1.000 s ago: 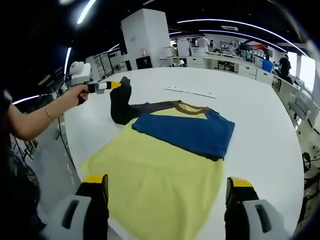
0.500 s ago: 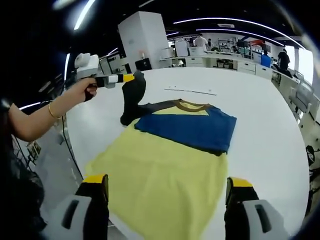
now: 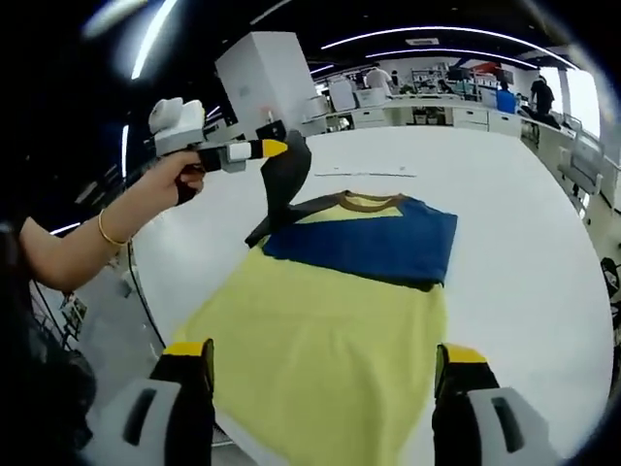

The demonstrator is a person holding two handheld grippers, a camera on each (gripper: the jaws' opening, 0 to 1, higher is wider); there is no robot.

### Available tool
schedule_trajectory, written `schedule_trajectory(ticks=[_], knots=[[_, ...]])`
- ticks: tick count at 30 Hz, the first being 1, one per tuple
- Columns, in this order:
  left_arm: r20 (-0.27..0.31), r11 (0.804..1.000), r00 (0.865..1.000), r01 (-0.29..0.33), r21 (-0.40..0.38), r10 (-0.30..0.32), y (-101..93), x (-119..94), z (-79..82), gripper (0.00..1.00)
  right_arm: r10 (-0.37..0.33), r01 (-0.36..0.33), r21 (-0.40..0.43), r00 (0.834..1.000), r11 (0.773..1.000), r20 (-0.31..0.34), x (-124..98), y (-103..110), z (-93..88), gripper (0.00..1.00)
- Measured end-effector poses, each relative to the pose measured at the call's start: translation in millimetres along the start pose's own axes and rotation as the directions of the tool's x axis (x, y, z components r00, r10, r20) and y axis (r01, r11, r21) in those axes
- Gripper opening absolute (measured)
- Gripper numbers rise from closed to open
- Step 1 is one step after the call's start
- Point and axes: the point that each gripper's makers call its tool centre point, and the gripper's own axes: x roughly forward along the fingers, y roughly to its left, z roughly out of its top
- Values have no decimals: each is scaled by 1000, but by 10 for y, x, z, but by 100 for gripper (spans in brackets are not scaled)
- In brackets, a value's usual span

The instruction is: Fold the garment on the visible template until the final outline fits inside the template.

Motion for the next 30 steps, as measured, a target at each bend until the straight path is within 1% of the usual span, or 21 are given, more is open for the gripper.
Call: schedule_trajectory(ticks=[2,6,10,13,18,21,24,27,30], knots=[[-2,1000,1000,18,17,-18,-104,63,-9,0,-5,5,2,1000,1000,-6,0,-23,-16,96],[-15,998,998,54,42,-54,-300,172,-36,0,-20,19,-24,999,1000,-35,7,-64,-69,97],[-28,994,996,91,62,-89,-482,247,-74,0,-16,16,-11,999,1000,-35,10,-84,-74,97],[-37,991,993,115,73,-113,-581,279,-108,0,-20,20,-8,999,1000,-31,6,-104,-62,97],[-62,986,989,142,85,-137,-718,326,-217,0,-23,22,-4,999,1000,-31,14,-119,-64,97],[-85,982,983,168,86,-161,-837,336,-315,0,-20,20,4,999,1000,-34,28,-116,-86,97],[-94,977,979,190,97,-181,-942,320,-365,0,-18,19,11,999,1000,-39,35,-115,-110,97],[-113,968,971,224,114,-212,-1072,310,-439,0,-20,20,16,999,1000,-41,37,-127,-120,97],[-128,963,967,236,132,-219,-1131,327,-521,0,-21,22,16,999,1000,-42,39,-133,-121,97]])
